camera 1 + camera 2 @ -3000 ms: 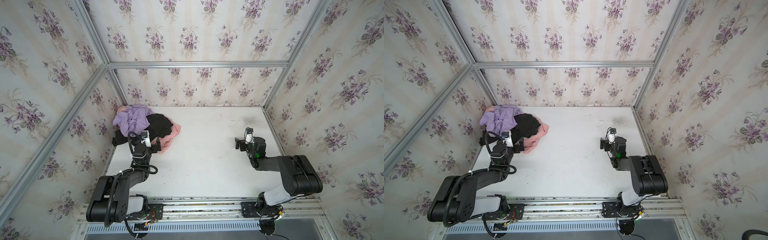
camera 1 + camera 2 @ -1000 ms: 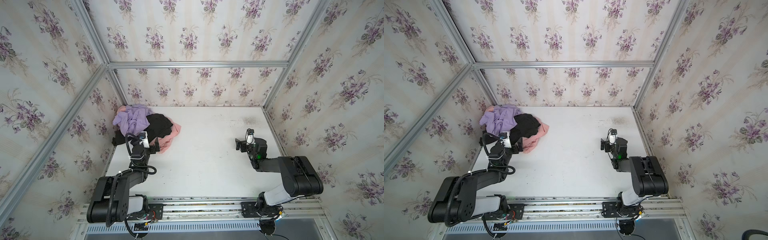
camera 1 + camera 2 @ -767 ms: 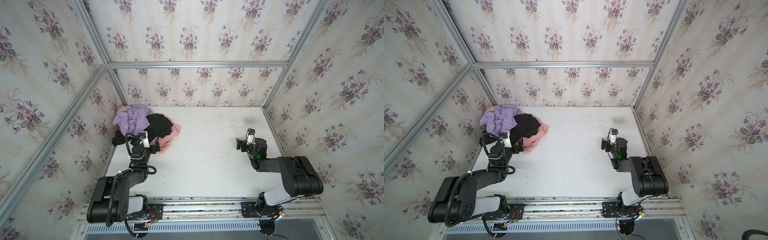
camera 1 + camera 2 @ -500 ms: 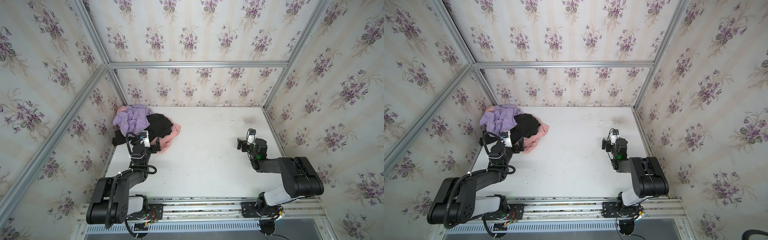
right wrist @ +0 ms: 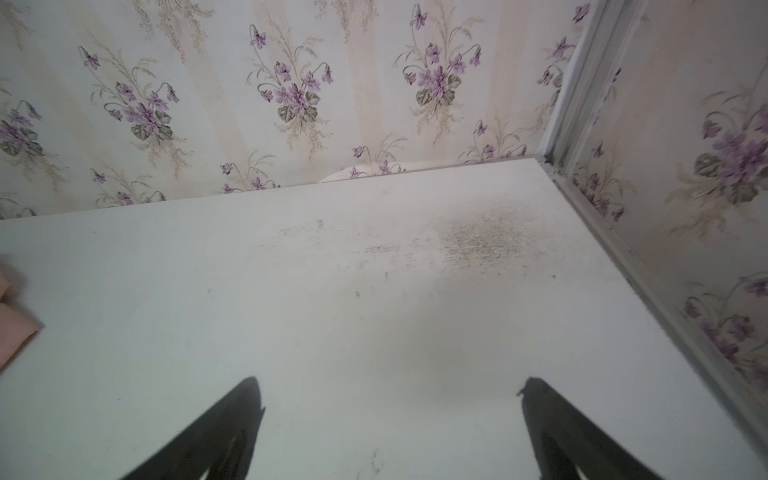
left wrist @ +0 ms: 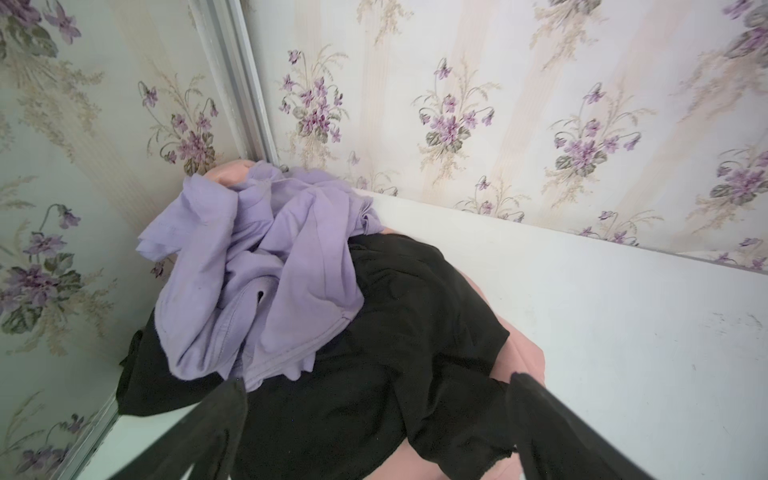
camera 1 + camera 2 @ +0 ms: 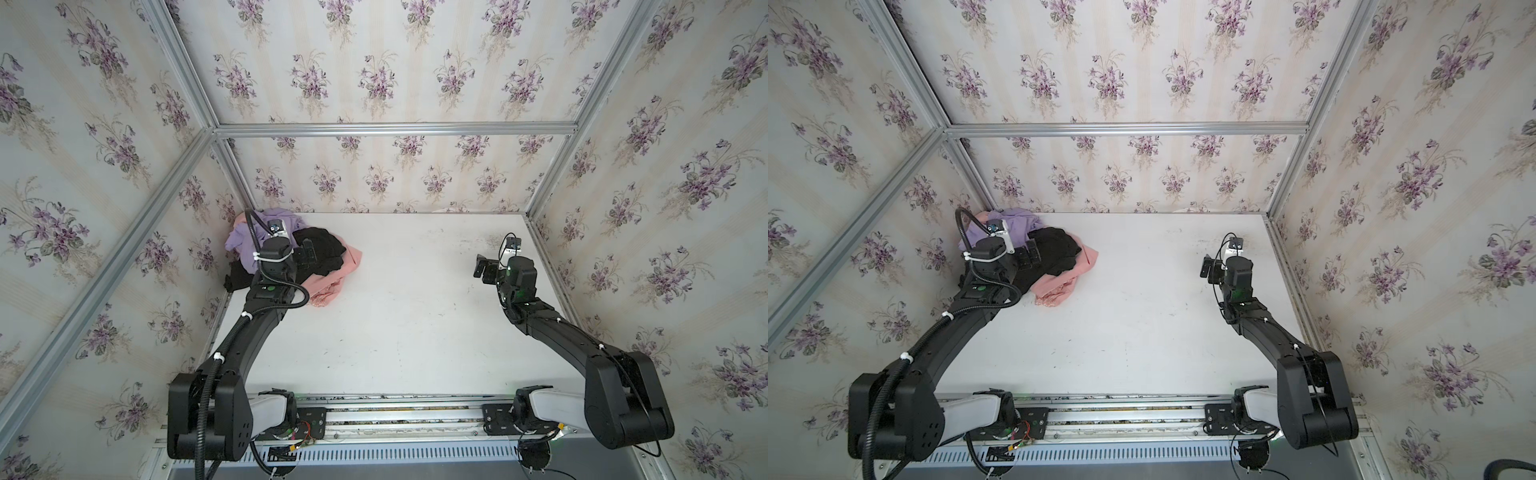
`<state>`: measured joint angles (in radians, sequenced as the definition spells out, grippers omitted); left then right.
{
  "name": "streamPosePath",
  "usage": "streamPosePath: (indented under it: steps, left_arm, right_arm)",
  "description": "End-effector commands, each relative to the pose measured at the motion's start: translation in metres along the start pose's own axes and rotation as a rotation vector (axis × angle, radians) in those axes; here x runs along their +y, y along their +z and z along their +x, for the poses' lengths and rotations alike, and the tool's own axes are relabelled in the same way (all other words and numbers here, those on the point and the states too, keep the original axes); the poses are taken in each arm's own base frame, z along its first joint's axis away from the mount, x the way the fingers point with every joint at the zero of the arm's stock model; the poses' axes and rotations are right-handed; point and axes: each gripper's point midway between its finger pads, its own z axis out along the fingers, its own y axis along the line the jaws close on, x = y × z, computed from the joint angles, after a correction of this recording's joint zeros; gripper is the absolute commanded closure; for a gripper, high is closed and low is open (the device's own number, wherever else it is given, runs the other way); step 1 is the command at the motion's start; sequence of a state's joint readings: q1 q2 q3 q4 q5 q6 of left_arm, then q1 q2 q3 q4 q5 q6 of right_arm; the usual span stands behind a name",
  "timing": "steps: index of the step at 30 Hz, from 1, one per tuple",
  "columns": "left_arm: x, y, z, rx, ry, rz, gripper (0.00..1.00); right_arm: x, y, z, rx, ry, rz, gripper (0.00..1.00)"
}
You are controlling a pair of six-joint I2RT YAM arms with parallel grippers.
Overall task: Pick out a specific cloth from the pile
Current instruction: 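Reach the left gripper over the black cloth while the right gripper approaches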
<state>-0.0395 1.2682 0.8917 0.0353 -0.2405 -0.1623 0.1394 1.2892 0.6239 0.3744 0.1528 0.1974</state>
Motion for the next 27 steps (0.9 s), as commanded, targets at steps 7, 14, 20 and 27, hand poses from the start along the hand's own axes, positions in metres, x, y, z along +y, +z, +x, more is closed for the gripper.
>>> streamPosePath:
  steps: [7, 14, 20, 27]
  left_arm:
    - [-0.035, 0.009, 0.028, 0.329, 0.165, -0.019, 0.00]
    - [-0.067, 0.020, 0.041, 0.450, 0.299, 0.039, 0.01]
    - [-0.087, 0.044, 0.062, 0.536, 0.395, 0.091, 0.02]
    - [-0.098, 0.076, 0.082, 0.614, 0.497, 0.050, 0.04]
  right_arm:
    - [0.090, 0.015, 0.047, 0.220, 0.115, -0.211, 0.00]
    - [0.151, 0.021, 0.088, 0.375, 0.200, -0.414, 0.00]
    - [0.194, 0.025, 0.112, 0.439, 0.150, -0.489, 0.00]
    - [0.213, 0.025, 0.119, 0.439, 0.098, -0.508, 0.00]
